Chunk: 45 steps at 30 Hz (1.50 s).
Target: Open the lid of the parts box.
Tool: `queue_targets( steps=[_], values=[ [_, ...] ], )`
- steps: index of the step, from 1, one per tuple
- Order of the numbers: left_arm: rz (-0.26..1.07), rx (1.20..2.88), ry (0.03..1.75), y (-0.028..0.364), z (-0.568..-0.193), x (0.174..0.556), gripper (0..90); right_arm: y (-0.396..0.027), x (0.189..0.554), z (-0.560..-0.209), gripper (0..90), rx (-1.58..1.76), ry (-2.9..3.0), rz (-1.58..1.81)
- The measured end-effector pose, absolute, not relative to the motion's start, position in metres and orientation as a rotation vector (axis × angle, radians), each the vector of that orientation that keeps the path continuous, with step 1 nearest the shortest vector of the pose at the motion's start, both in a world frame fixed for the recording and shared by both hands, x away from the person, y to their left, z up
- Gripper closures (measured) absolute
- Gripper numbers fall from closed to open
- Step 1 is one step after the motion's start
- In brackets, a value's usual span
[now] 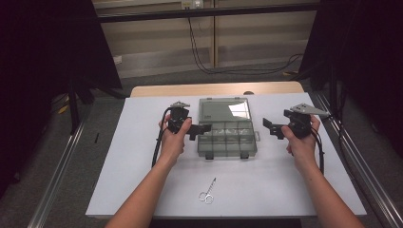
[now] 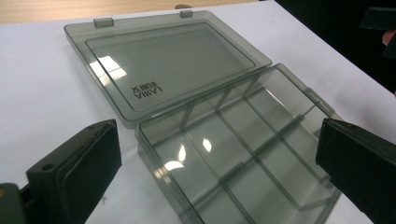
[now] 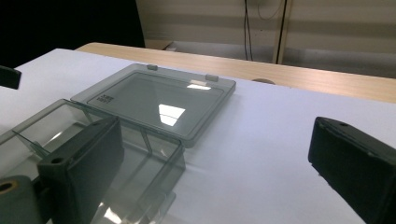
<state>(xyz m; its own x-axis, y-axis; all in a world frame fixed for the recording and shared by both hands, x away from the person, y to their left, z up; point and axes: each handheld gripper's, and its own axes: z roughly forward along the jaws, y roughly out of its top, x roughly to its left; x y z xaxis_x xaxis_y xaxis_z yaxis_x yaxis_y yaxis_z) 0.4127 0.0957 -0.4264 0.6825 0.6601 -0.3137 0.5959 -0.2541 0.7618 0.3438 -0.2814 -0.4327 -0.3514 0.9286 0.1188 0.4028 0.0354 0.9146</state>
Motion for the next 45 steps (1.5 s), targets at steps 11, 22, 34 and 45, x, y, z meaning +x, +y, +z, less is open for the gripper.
queue_targets(
  steps=[11,22,34,45],
  values=[
    [0.094,1.990,0.949,0.095,-0.424,0.391,0.0,-0.294,0.315,-0.438,4.2,1.300,1.787,1.260],
    [0.100,2.010,0.927,0.098,-0.421,0.377,0.0,-0.303,0.286,-0.437,4.1,1.257,1.761,1.276],
    [0.082,2.064,0.907,0.097,-0.420,0.364,0.0,-0.319,0.254,-0.442,4.1,1.251,1.740,1.309],
    [0.115,2.113,0.890,0.096,-0.419,0.347,0.0,-0.334,0.228,-0.447,4.2,1.239,1.751,1.332]
  ],
)
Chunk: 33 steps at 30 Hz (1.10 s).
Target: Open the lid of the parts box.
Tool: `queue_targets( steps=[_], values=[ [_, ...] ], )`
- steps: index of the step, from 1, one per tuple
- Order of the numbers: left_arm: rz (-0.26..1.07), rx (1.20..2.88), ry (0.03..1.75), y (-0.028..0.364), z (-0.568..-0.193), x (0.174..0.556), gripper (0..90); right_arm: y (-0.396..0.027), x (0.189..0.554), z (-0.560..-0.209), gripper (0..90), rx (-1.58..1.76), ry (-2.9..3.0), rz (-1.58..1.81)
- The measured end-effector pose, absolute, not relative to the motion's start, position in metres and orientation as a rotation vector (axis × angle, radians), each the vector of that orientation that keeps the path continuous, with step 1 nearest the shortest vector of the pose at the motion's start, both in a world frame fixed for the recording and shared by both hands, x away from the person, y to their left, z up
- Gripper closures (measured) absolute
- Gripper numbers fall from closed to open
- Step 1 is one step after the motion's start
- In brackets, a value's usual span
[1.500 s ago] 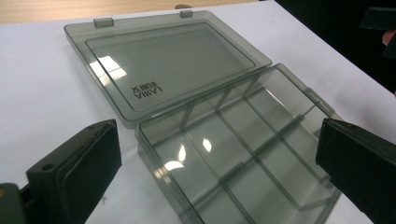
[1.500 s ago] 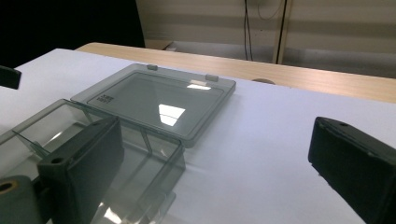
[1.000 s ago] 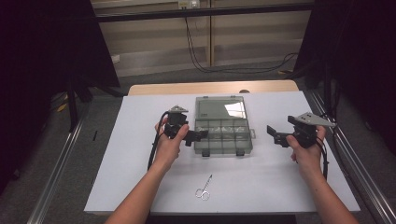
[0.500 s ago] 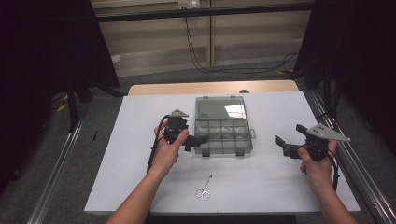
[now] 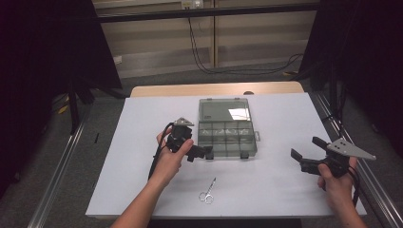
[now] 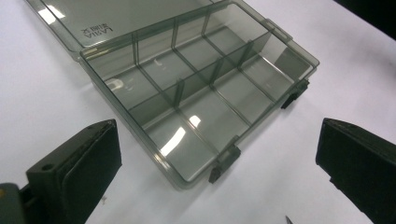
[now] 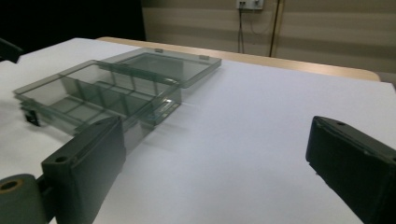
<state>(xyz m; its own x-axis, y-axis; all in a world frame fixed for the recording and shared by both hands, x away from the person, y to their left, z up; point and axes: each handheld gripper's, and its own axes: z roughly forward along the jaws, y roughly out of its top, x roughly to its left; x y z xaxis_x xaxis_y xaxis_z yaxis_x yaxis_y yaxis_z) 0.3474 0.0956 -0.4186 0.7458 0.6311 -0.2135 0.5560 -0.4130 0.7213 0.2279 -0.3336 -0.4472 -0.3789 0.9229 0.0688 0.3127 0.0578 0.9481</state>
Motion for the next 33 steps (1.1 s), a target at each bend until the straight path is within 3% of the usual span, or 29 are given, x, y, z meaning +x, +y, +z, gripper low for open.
queue_targets(
  steps=[15,33],
  values=[
    [0.066,2.184,0.845,0.093,-0.415,0.329,0.6,-0.341,0.206,-0.453,4.2,1.206,1.776,1.310],
    [0.017,2.246,0.799,0.091,-0.414,0.307,0.7,-0.342,0.206,-0.454,3.7,1.221,1.759,1.350]
  ],
)
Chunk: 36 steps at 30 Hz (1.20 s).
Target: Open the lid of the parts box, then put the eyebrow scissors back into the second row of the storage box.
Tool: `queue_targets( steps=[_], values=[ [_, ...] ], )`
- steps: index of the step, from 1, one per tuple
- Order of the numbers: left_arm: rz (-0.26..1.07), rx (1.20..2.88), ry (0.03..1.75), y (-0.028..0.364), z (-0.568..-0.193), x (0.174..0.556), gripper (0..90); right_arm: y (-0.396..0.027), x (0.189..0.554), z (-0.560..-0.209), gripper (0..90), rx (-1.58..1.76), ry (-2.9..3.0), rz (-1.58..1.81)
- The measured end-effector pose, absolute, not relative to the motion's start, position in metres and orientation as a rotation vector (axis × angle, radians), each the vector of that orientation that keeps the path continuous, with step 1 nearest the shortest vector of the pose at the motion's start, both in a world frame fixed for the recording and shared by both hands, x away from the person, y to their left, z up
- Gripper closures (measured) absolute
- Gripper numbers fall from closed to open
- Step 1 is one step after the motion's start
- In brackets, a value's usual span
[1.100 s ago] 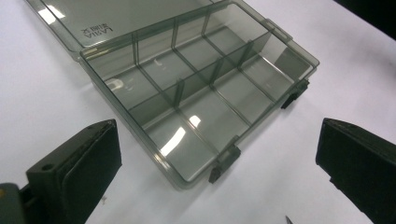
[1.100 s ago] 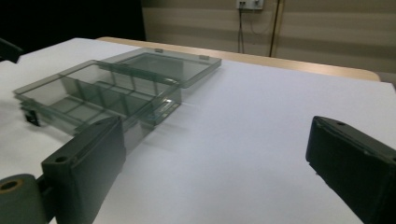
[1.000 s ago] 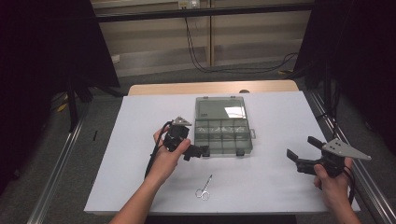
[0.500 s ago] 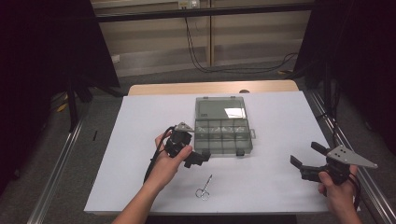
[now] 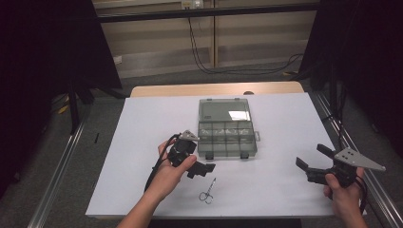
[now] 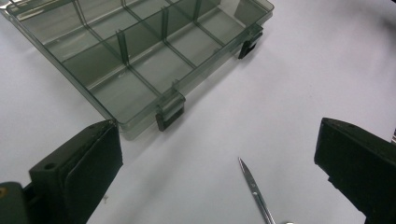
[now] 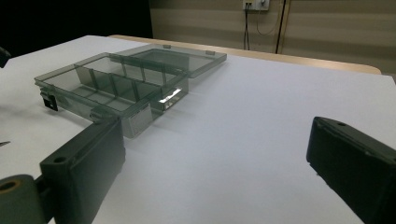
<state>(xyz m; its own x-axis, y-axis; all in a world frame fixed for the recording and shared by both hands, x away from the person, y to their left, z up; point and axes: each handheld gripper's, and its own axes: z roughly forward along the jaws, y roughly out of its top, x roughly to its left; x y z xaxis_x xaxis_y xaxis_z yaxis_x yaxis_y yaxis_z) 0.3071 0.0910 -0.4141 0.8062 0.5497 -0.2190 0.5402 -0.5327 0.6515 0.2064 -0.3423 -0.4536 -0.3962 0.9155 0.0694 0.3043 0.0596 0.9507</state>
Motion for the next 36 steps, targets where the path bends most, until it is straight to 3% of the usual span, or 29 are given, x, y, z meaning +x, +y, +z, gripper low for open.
queue_targets(
  steps=[19,36],
  values=[
    [-0.018,2.274,0.818,0.080,-0.433,0.290,4.1,-0.342,0.210,-0.457,3.7,1.222,1.771,1.339],
    [0.045,2.381,0.886,0.069,-0.445,0.277,27.8,-0.342,0.212,-0.462,3.9,1.233,1.783,1.329]
  ],
)
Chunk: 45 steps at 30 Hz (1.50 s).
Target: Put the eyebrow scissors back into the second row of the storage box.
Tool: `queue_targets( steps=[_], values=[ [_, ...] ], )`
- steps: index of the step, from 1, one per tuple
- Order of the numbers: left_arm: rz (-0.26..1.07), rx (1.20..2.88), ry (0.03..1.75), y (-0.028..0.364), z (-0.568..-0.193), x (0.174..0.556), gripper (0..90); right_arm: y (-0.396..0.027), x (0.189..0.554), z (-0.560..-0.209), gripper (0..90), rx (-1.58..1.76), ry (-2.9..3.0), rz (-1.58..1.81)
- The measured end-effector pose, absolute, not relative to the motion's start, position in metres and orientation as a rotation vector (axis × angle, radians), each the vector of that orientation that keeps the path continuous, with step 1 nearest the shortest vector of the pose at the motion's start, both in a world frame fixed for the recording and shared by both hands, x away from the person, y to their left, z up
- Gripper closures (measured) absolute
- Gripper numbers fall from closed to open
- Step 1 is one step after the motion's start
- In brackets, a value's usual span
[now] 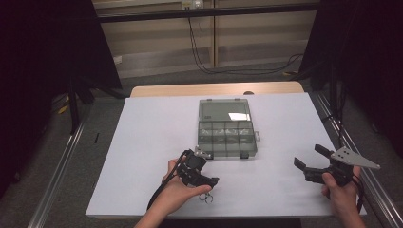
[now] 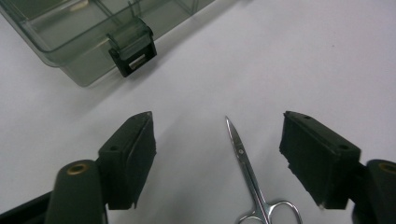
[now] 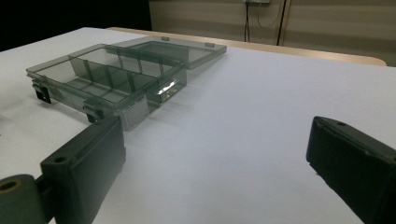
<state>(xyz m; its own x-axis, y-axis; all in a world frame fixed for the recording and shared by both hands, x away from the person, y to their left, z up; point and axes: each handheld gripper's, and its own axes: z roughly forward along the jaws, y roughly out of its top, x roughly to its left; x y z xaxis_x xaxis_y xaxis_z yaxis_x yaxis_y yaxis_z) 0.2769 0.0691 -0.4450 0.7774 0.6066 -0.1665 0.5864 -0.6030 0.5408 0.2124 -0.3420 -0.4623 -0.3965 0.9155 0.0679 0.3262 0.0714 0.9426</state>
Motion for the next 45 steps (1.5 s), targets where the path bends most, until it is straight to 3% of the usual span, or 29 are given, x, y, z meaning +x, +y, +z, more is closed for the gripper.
queue_targets(
  steps=[3,23,28,34,45],
  values=[
    [-0.045,2.378,0.926,0.068,-0.446,0.275,30.4,-0.342,0.212,-0.464,3.9,1.234,1.786,1.325],
    [0.121,2.493,0.930,0.055,-0.454,0.252,71.1,-0.341,0.213,-0.465,4.1,1.249,1.781,1.305],
    [0.137,2.493,0.919,0.055,-0.454,0.252,72.3,-0.340,0.213,-0.465,4.3,1.250,1.780,1.296],
    [0.074,2.488,0.931,0.062,-0.454,0.261,85.0,-0.338,0.213,-0.465,4.3,1.251,1.782,1.293],
    [0.005,2.506,0.900,0.064,-0.453,0.268,85.5,-0.340,0.214,-0.467,4.7,1.260,1.779,1.285]
  ],
)
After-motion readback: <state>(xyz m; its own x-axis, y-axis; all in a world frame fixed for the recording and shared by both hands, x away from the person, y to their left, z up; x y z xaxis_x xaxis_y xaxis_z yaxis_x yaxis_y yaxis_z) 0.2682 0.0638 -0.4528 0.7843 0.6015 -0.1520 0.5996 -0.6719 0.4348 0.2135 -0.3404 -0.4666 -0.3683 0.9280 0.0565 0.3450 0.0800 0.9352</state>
